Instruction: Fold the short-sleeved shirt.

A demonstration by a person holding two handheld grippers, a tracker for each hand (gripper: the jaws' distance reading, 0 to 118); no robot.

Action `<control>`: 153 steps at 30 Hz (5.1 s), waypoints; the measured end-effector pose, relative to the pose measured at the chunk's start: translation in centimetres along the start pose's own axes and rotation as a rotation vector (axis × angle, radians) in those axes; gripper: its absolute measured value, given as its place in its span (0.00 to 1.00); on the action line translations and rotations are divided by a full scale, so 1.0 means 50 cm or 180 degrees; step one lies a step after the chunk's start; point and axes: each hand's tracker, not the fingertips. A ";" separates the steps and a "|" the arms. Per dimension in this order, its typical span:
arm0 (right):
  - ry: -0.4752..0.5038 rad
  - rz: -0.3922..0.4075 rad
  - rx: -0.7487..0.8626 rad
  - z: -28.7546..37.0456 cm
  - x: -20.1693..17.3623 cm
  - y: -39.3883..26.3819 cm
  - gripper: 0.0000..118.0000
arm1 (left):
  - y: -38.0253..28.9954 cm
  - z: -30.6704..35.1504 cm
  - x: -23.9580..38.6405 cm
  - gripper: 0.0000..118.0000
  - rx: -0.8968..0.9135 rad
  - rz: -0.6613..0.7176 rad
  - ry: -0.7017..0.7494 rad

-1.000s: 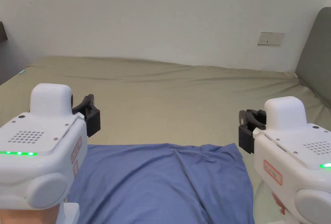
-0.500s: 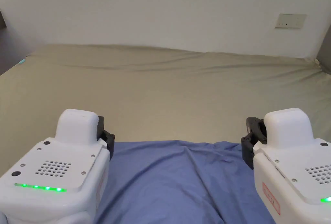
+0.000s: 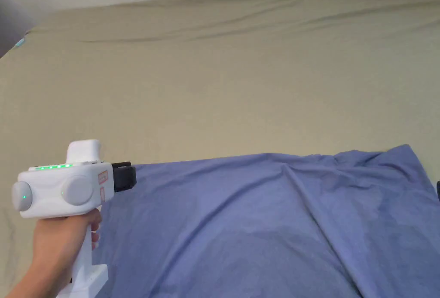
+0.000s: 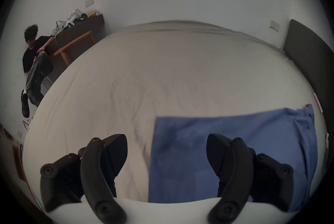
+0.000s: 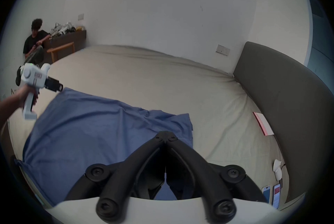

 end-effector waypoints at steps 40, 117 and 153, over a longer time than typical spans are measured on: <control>0.0173 -0.0468 -0.1604 -0.416 0.139 -0.005 0.04 | -0.016 0.295 0.040 0.02 0.0593 -0.1131 -0.0125; -0.0987 0.0134 0.1613 0.305 0.332 0.800 0.04 | 0.587 0.891 0.001 0.02 0.2566 -0.0423 0.0471; 0.0285 -0.0124 -0.0241 0.039 0.166 -0.016 0.04 | -0.105 0.428 0.005 0.02 0.0529 -0.0691 0.0043</control>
